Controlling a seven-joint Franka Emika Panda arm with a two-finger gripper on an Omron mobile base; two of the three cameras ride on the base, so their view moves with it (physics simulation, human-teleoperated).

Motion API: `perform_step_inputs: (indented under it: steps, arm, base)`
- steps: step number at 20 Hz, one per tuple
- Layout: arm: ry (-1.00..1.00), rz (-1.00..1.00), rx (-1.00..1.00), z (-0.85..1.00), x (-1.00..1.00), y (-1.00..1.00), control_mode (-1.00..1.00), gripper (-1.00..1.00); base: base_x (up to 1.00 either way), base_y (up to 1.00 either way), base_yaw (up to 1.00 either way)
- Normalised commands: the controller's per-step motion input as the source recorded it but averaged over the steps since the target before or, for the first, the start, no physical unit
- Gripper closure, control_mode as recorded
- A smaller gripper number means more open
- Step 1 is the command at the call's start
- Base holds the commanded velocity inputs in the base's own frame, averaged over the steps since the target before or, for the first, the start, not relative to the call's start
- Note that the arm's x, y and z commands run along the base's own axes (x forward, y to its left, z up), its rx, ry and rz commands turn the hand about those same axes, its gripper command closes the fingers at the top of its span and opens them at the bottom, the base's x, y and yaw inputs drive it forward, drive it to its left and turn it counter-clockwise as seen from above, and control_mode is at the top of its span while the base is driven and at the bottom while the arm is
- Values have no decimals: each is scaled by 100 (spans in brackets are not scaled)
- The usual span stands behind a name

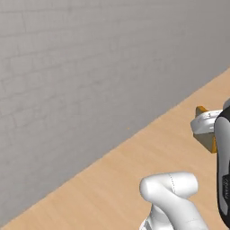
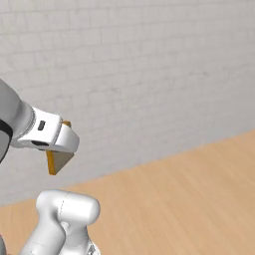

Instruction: Start the toaster. Once the lever pops up, take the bread to the plate on the dining counter.

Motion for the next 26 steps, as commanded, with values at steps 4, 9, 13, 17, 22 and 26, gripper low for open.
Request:
perform_step_inputs:
  steps: [4,9,13,17,22,26]
  arm:
    - [0,0,0,0,0,0,100,100]
    - [0,0,0,0,0,0,100,100]
    - [0,0,0,0,0,0,100,100]
    - [0,0,0,0,0,0,100,100]
    - [0,0,0,0,0,0,100,100]
    - [0,0,0,0,0,0,100,100]
  base:
    - [51,0,-48]
    - [49,0,-47]
    - [48,0,-46]
    - [56,0,-42]
    - [59,0,-36]
    - [62,1,-37]
